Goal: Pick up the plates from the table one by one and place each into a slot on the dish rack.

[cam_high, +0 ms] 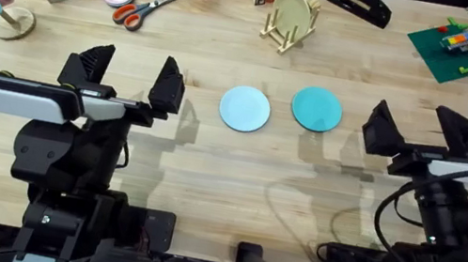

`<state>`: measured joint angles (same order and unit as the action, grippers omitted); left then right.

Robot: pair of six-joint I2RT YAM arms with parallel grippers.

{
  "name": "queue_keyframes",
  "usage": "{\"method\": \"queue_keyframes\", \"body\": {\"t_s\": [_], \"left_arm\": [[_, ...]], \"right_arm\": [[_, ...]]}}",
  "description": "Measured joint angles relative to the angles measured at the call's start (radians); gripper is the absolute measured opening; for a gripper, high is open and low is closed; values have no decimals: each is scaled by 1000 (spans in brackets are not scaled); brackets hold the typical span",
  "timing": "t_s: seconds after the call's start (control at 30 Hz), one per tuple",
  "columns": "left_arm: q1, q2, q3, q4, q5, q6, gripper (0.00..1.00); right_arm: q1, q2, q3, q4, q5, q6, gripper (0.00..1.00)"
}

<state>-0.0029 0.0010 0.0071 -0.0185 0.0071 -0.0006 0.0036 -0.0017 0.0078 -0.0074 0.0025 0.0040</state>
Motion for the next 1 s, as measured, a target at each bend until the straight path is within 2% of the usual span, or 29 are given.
{"method": "queue_keyframes", "body": {"t_s": [0.33, 0.57, 0.67, 0.77, 1.0], "left_arm": [[0, 0, 0, 21, 0, -9, 993], [0, 0, 28, 40, 0, -38, 993], [0, 0, 102, 2, 0, -42, 992], [0, 5, 213, -92, -1, -44, 993], [0, 152, 492, -296, -1, -46, 993]], "right_arm": [[0, 2, -1, 48, 0, 0, 996], [0, 2, 2, 192, 0, 4, 996], [0, 2, 14, 176, 0, 20, 995], [0, 2, 53, 162, 0, 34, 996], [0, 87, 277, -20, 0, 45, 996]]}}
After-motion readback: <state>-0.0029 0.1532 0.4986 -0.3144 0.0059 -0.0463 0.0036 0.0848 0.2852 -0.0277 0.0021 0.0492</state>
